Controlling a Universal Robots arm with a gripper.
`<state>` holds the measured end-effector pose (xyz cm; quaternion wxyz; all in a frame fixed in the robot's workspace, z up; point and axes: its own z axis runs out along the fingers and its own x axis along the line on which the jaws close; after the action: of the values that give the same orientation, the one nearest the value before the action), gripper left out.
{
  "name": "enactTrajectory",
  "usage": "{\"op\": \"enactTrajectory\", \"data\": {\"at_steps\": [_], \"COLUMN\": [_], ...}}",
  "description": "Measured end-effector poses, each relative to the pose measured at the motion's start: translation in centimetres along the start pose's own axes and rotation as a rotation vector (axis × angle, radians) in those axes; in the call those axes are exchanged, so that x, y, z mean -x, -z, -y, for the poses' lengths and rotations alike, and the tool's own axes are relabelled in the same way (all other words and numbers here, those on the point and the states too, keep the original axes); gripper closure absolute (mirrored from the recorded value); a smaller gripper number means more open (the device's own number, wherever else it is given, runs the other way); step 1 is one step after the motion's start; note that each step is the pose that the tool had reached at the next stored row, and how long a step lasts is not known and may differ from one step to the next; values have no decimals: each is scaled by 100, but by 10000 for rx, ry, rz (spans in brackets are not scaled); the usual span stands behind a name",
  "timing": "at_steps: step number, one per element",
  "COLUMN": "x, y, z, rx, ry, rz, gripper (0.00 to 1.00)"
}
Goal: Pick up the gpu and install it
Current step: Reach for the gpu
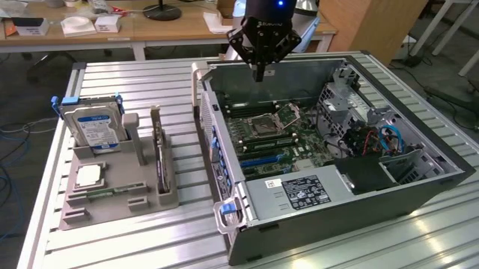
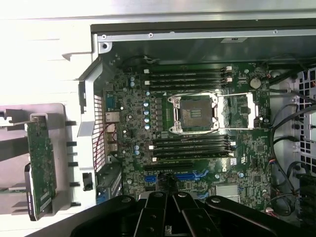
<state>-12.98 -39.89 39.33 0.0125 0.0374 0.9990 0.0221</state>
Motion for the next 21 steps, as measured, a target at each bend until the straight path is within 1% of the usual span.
{"op": "enactTrajectory", "data": {"at_steps": [21], "x": [-178], "y": [4], "z": [14], "rx": [1], "ry": [0], "rz": [1], "gripper": [90]}}
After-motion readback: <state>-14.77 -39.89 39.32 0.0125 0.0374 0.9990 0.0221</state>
